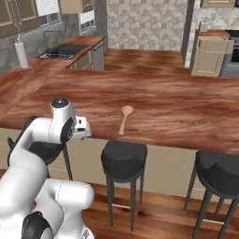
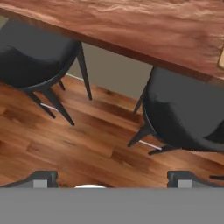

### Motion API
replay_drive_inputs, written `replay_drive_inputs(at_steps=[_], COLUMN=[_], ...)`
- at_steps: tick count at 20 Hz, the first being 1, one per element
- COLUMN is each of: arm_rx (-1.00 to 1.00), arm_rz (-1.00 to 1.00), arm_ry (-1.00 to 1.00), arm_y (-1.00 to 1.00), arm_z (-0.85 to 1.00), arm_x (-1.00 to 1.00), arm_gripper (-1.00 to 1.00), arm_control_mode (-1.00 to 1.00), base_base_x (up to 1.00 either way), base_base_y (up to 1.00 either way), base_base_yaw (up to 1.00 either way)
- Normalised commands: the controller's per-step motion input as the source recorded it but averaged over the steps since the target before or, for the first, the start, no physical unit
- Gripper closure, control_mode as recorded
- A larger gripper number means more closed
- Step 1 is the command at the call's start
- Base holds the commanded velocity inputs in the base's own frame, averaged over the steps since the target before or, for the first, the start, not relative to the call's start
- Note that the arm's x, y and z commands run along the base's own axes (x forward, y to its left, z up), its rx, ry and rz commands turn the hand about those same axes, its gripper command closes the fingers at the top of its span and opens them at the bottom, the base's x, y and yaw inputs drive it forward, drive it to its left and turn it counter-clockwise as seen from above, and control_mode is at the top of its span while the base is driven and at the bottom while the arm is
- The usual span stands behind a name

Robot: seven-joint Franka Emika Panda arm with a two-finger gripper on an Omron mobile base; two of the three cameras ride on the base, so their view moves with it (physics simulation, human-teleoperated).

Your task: Pick up the metallic utensils from the counter and place them in the open drawer. Make sure not to pick up any wooden utensils.

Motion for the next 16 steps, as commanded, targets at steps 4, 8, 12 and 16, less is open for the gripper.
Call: replay_drive_inputs(at_steps=[4,8,12,16], arm_rx=[0.0,0.0,0.0,0.0], arm_rz=[0.0,0.0,0.0,0.0], arm_ry=[0.0,0.0,0.0,0.0], arm_y=[0.0,0.0,0.0,0.0], arm_z=[0.0,0.0,0.0,0.0], arm_x=[0.0,0.0,0.0,0.0], arm_gripper=[-1.0,-1.0,-1.0,-1.0], arm_control_mode=[1.0,1.0,1.0,1.0], base_base_x=[0.58,0.59,0.88,0.92], base_base_y=[0.98,0.95,0.66,-0.06], base_base_yaw=[-0.3,-0.26,-0.14,0.04])
